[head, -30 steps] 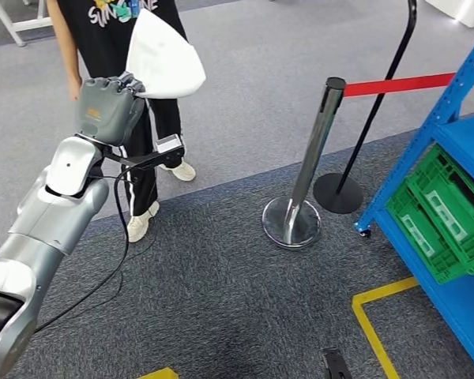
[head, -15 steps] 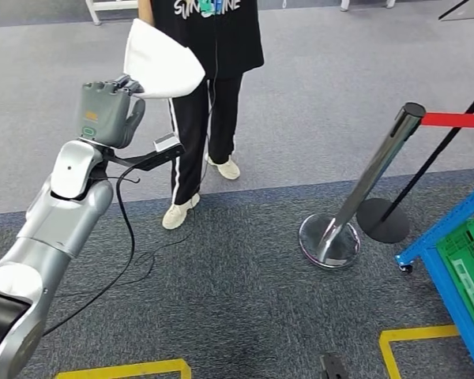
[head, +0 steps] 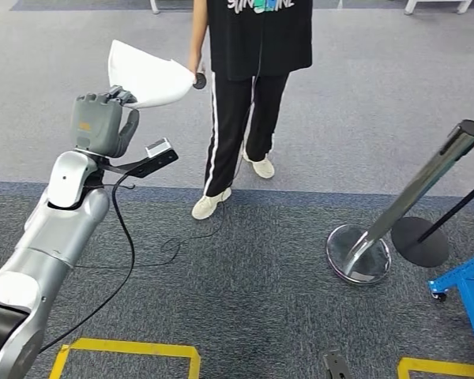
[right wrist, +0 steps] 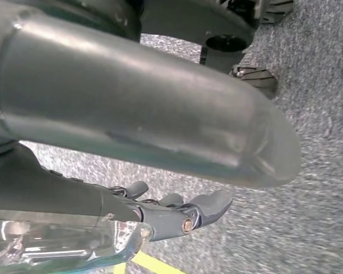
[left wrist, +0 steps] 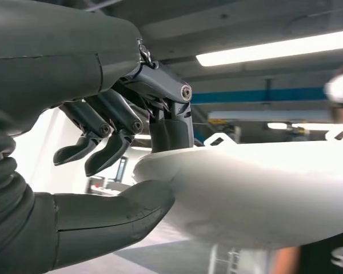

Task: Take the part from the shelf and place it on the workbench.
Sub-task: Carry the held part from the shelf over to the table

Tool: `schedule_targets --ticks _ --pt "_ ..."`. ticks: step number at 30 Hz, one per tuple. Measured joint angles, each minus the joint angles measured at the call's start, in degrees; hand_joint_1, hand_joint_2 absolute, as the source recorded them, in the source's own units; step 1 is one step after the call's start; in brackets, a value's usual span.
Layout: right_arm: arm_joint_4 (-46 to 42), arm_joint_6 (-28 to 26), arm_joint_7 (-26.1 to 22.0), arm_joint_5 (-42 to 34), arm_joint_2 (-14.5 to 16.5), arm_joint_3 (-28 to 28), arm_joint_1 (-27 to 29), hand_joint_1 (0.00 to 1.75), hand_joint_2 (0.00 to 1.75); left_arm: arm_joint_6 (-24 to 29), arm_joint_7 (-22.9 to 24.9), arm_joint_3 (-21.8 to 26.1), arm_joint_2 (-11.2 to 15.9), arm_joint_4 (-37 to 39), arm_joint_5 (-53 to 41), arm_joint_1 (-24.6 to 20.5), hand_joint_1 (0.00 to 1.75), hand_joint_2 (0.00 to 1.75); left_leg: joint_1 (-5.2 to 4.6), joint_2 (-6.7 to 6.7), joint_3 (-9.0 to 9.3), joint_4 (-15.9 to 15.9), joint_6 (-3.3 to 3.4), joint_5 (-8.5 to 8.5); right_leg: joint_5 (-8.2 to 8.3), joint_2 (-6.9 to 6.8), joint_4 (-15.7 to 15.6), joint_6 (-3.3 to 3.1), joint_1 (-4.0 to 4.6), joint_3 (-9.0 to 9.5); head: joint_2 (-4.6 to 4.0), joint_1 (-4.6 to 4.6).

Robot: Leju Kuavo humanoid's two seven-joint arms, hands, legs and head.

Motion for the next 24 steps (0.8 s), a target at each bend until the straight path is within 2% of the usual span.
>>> schedule_targets --ticks 1,2,4,5,6,8,10,11,12,13,14,15,16,17,18,19,20,22,23,24 --pt "0.0 -0.01 0.01 0.07 0.01 0.0 -0.02 0.0 0.0 0.01 -0.03 0.1 0.02 -0.01 0.01 0.02 1.75 1.75 -0.16 1.09 1.29 -2.47 0.25 0.64 -0.24 -0.61 0.06 0.28 0.23 0.2 0.0 0.13" --pt "0.0 -0.02 0.02 0.14 0.01 0.0 -0.04 0.0 0.0 0.03 -0.05 0.23 0.15 -0.01 0.01 0.11 1.75 1.75 -0.34 1.58 1.84 -3.61 0.58 0.68 -0.46 -1.24 0.08 0.54 0.44 0.38 0.01 0.24" --pt "0.0 -0.04 0.06 0.3 0.09 0.0 -0.15 0.0 0.0 0.14 -0.09 0.54 0.65 -0.07 -0.01 0.42 1.75 1.75 -0.4 0.12 1.82 -3.87 1.44 0.55 -0.81 -2.34 -0.07 1.06 0.39 0.77 0.02 0.52" --pt "0.0 -0.05 0.08 0.37 0.15 0.01 -0.22 0.0 0.0 0.22 -0.1 0.69 0.95 -0.18 -0.03 0.56 1.75 1.75 -0.3 -0.62 1.9 -3.96 1.79 0.56 -1.25 -1.68 0.29 1.35 0.2 0.71 0.02 0.57" --pt "0.0 -0.07 0.09 0.43 0.22 0.01 -0.27 0.0 0.0 0.29 -0.12 0.81 1.17 -0.3 -0.06 0.64 1.75 1.75 -0.16 -1.35 2.01 -4.04 2.2 0.59 -2.1 -0.31 1.55 1.6 0.01 0.2 0.02 0.67" --pt "0.01 -0.1 0.16 0.51 0.32 0.02 -0.17 0.0 0.0 0.4 -0.19 0.94 1.39 -0.5 -0.16 0.75 1.75 1.75 0.03 -2.85 2.16 -4.11 2.78 0.56 -5.14 3.19 7.91 1.84 -0.22 -2.8 0.01 0.92" --pt "0.03 -0.09 0.27 0.55 0.39 0.02 0.05 0.0 0.0 0.44 -0.25 0.97 1.44 -0.52 -0.37 1.08 1.75 1.75 -0.03 -4.69 2.21 -4.1 3.04 0.5 -7.66 4.31 15.45 1.83 -0.19 -6.92 0.01 1.06" --pt "0.03 -0.09 0.29 0.57 0.42 0.02 0.1 0.0 0.0 0.45 -0.27 0.98 1.46 -0.52 -0.46 1.3 1.75 1.75 -0.06 -5.67 2.26 -4.09 3.06 0.48 -7.56 4.43 16.99 1.76 -0.17 -8.11 0.01 1.12" --pt "0.03 -0.09 0.31 0.6 0.44 0.02 0.08 0.0 0.0 0.45 -0.27 0.99 1.49 -0.52 -0.54 1.49 1.75 1.75 -0.07 -6.63 2.34 -4.07 3.06 0.48 -6.31 4.54 16.26 1.61 -0.15 -8.22 0.01 1.13" --pt "0.04 -0.09 0.31 0.63 0.45 0.02 0.01 0.0 0.0 0.45 -0.27 1.03 1.52 -0.52 -0.56 1.61 1.75 1.75 -0.04 -7.56 2.43 -4.06 3.03 0.48 -4.17 4.9 13.36 1.42 -0.16 -7.23 0.0 1.15" --pt "0.04 -0.09 0.31 0.67 0.46 0.02 -0.05 0.0 0.0 0.45 -0.27 1.07 1.54 -0.55 -0.57 1.67 1.75 1.75 0.04 -8.44 2.5 -4.05 2.95 0.47 -1.8 5.96 9.22 1.22 -0.23 -5.59 0.0 1.14" --pt "0.04 -0.08 0.3 0.71 0.46 0.02 -0.1 0.0 0.0 0.46 -0.27 1.11 1.57 -0.57 -0.6 1.66 1.75 1.75 0.05 -9.27 2.46 -3.97 2.74 0.46 -0.12 7.39 5.25 1.03 -0.42 -3.75 0.0 1.13" --pt "0.04 -0.08 0.3 0.75 0.48 0.02 -0.17 0.0 0.0 0.49 -0.27 1.14 1.6 -0.6 -0.62 1.67 1.75 1.75 0.15 -10.01 2.32 -3.92 2.42 0.53 0.85 8.61 2.32 0.96 -0.51 -2.34 0.01 1.11" --pt "0.04 -0.07 0.32 0.8 0.49 0.02 -0.21 0.0 0.0 0.51 -0.27 1.17 1.71 -0.62 -0.67 1.71 1.75 1.75 0.31 -10.7 2.1 -3.9 2.03 0.64 1.07 9.47 0.79 0.9 -0.52 -1.55 0.01 1.1" --pt "0.04 -0.07 0.33 0.85 0.5 0.02 -0.27 0.0 0.0 0.54 -0.27 1.21 1.86 -0.63 -0.7 1.79 1.75 1.75 0.48 -11.35 1.87 -3.98 1.56 0.81 0.88 9.49 0.42 0.81 -0.43 -1.21 0.02 1.1" --pt "0.03 -0.06 0.34 0.9 0.56 0.02 -0.34 0.0 0.0 0.56 -0.27 1.26 2.08 -0.63 -0.73 1.89 1.75 1.75 0.69 -11.95 1.71 -4.14 1.13 1.02 0.96 8.92 0.27 0.65 -0.3 -1.17 0.02 1.09" --pt "0.02 -0.05 0.34 0.93 0.63 0.01 -0.4 0.0 0.0 0.56 -0.27 1.32 2.29 -0.63 -0.75 1.96 1.75 1.75 0.67 -11.48 1.55 -4.11 0.8 0.93 1.11 8.28 0.01 0.36 -0.28 -1.05 0.02 1.06" --pt "0.01 -0.01 0.33 0.97 0.82 0.01 -0.45 0.0 0.0 0.57 -0.27 1.39 2.45 -0.68 -0.76 1.9 1.75 1.75 0.37 -8.17 0.37 -1.66 0.3 -0.88 1.42 6.85 -0.63 -0.22 -0.34 -0.71 0.02 0.73" --pt "0.0 0.02 0.33 0.98 0.87 0.02 -0.4 0.0 0.0 0.58 -0.27 1.39 2.4 -0.71 -0.78 1.86 1.75 1.75 0.23 -6.03 -0.93 1.25 0.13 -2.62 1.45 6.08 -0.78 -0.41 -0.29 -0.61 0.02 0.55" --pt "0.0 0.05 0.33 1.0 0.9 0.02 -0.3 0.0 0.0 0.57 -0.27 1.38 2.37 -0.74 -0.79 1.88 1.75 1.75 0.23 -4.76 -2.64 4.97 -0.06 -4.45 1.42 5.3 -0.82 -0.54 -0.26 -0.56 0.02 0.41"
